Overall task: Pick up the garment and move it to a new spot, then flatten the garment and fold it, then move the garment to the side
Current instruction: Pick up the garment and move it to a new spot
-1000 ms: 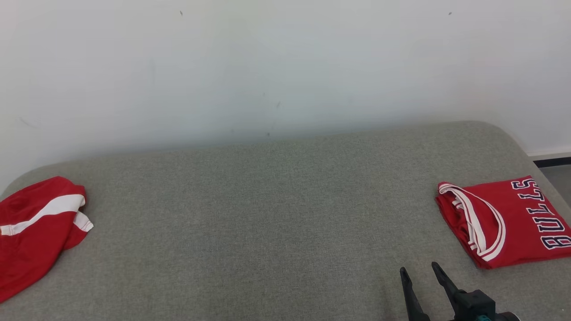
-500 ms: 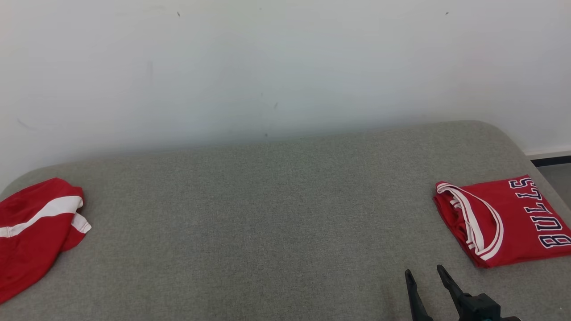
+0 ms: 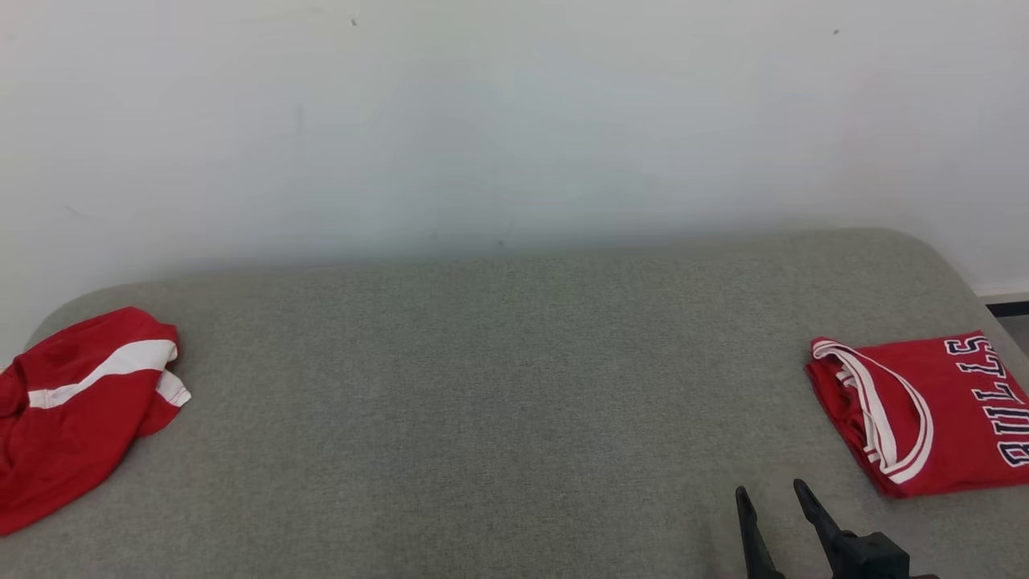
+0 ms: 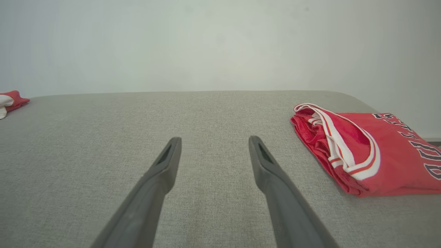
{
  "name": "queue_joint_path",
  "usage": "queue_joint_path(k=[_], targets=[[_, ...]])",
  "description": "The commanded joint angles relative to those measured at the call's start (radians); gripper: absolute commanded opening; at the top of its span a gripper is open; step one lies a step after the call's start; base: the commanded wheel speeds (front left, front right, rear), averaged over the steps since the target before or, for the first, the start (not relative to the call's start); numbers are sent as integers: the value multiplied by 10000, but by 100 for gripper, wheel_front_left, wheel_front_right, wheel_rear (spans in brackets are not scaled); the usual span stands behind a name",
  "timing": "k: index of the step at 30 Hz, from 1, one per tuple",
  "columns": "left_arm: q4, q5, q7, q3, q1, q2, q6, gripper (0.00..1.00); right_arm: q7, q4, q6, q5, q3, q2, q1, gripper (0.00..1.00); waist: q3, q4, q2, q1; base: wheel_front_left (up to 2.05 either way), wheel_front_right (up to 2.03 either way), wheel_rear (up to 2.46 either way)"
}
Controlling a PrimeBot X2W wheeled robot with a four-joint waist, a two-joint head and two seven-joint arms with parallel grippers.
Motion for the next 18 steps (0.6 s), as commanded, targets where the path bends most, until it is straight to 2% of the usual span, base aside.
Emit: queue_joint_path(k=[1,18], targets=[[1,118,-29,49,-3,-11,-36,100,1,-42,-28,85,61,21,126,100,-43,343,-1,-1,0,0,0],[-141,545,-29,708,363,-7,-286,100,-1,-206,-28,628,425,20,364,100,-285,3199,-1,-1,0,0,0]])
